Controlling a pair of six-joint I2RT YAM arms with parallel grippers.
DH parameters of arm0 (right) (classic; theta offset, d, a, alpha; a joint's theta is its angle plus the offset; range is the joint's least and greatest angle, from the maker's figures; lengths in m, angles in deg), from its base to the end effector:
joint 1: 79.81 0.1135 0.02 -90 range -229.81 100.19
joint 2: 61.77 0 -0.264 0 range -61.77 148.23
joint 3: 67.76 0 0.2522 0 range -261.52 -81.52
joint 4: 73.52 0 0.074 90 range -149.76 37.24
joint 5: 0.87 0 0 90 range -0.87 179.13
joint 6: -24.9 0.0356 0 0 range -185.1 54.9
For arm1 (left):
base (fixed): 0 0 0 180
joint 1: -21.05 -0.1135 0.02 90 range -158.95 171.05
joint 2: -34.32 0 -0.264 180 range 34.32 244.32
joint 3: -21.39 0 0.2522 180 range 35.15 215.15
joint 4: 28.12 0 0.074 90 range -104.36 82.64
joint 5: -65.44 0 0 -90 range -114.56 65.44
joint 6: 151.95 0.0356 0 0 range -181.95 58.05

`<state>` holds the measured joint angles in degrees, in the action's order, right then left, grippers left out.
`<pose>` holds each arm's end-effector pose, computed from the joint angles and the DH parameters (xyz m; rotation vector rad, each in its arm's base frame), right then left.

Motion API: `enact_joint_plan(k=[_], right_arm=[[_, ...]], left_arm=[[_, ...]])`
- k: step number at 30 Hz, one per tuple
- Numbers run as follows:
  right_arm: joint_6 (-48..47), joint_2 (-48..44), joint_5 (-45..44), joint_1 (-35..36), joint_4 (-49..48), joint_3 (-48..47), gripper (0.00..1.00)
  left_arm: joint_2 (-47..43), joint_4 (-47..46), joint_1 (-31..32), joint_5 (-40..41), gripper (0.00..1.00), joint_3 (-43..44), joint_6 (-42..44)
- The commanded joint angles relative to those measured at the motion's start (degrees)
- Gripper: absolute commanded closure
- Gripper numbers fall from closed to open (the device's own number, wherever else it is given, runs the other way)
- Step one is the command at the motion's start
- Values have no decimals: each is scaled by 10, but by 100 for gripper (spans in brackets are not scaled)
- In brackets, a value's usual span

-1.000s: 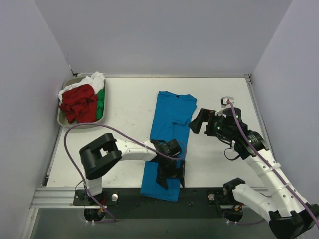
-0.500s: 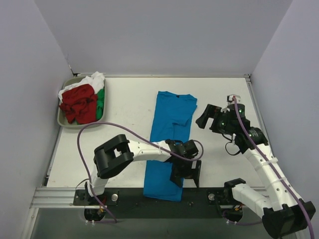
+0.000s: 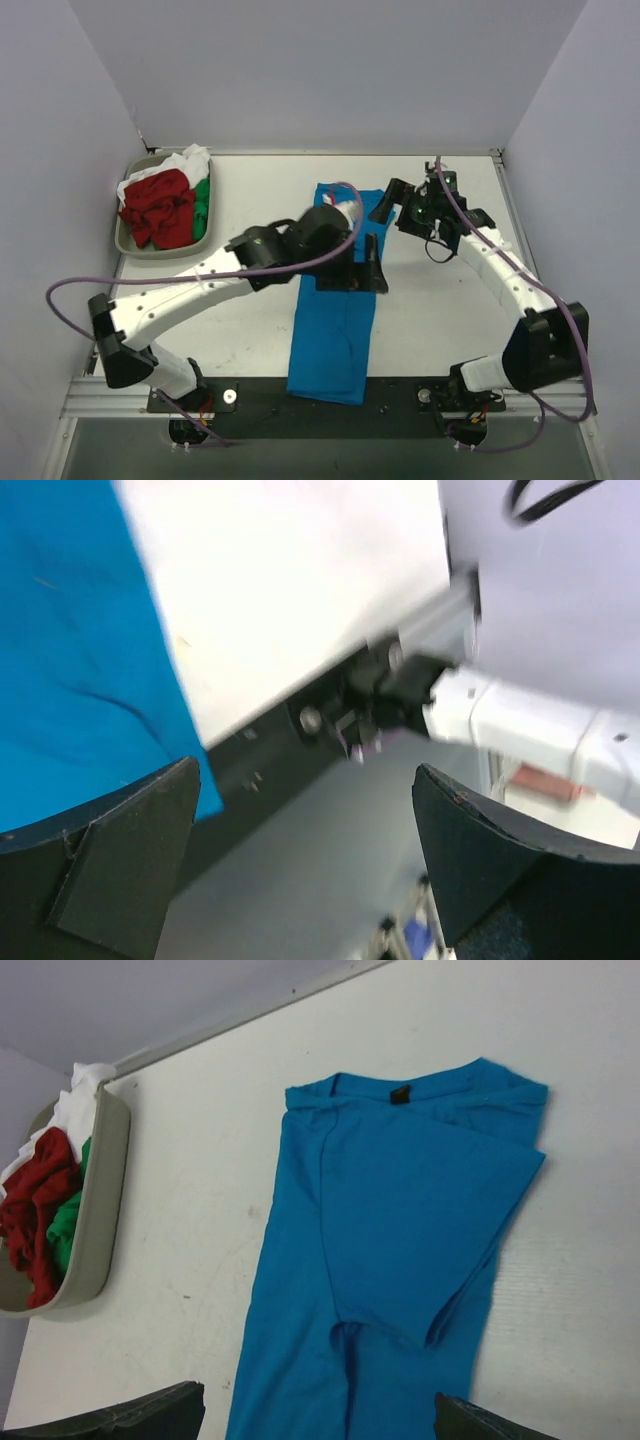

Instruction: Fold and stack the t-shirts

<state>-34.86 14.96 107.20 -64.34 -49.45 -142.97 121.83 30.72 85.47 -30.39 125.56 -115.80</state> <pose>0.2946 0.0930 0.3172 0.0608 2.0913 0.8143 0.1398 -0.3003 0.3761 0.2976 2.5809 -1.0563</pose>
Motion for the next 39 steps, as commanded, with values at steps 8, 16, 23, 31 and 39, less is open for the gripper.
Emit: enact_joint_plan(k=[8,16,23,31,39], right_arm=[[55,221,143,38,-85,-128,0],[85,255,195,77,-185,-86,0],[122,307,234,77,-252,-61,0],[192,346,289,74,-420,9,0],[205,394,309,70,-481,34,0]], left_arm=[[-151,86,-242,45,3,-101,99],[-181,41,-366,-12,3,-185,139],[-179,27,-423,-45,3,-206,163],[-177,7,-462,-81,2,-227,181],[-166,-3,-470,-91,2,-232,184]])
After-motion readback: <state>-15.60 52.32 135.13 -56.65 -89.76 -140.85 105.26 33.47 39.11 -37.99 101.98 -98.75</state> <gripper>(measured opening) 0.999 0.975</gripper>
